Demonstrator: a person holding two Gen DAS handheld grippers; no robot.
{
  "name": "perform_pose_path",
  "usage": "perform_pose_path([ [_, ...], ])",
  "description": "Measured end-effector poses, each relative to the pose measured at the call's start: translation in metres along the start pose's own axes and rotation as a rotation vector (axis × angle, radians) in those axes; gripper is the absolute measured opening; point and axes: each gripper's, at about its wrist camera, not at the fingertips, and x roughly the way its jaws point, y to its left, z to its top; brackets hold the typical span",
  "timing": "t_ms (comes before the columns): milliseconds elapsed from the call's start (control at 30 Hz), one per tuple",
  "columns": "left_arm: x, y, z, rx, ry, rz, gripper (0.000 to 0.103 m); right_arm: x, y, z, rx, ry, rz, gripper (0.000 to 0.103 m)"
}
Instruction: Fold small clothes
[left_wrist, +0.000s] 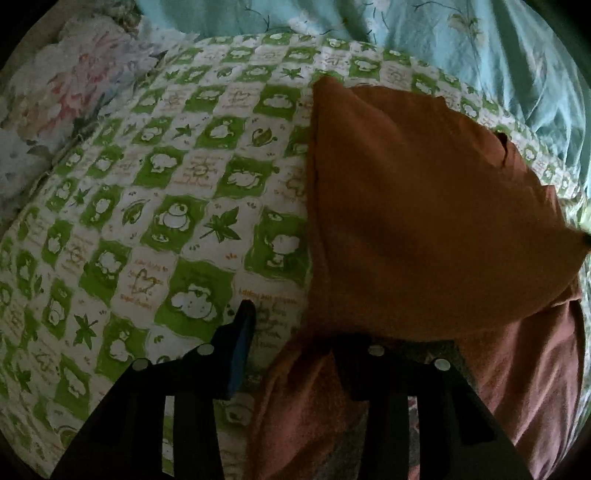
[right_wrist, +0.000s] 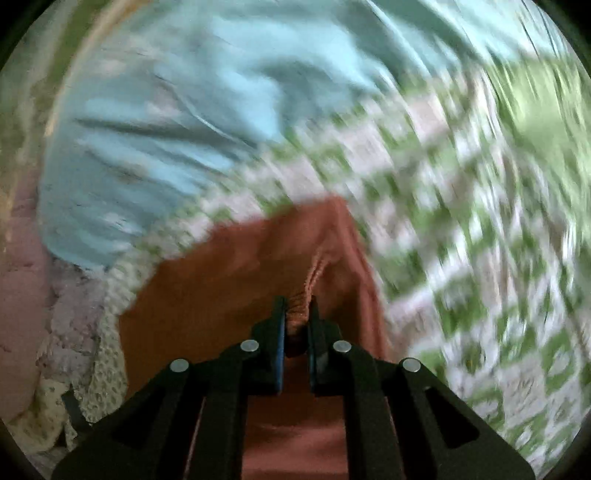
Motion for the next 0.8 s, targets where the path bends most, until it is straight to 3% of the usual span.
perform_pose_path([
  [100,0.001,0.006,0.001,-0.028,0.011,-0.027,0.04,0.016,-0.006,-0.016,-0.004,0.052,-0.014,0.01],
  [400,-0.002,0.044,-0.001,-0.169,0.034,-0.12,0.042,0.031,-0.01,-0.028,-0.076,0.079,-0.086,0.011],
  [433,-0.002,0.046,-0.002,-0.182,0.037,-0.13,0.042,0.03,-0.011,-0.027,-0.086,0.08,-0.087,0.015],
  [667,-0.017,0.052,-0.009,-0.131,0.089,-0.156,0.043,0.0,-0.015,-0.029,-0.073,0.053,-0.11,0.02],
  [800,-0.036,0.051,-0.029,-0.112,0.102,-0.187,0.049,-0.024,-0.017,-0.041,-0.041,0.066,-0.079,0.026],
])
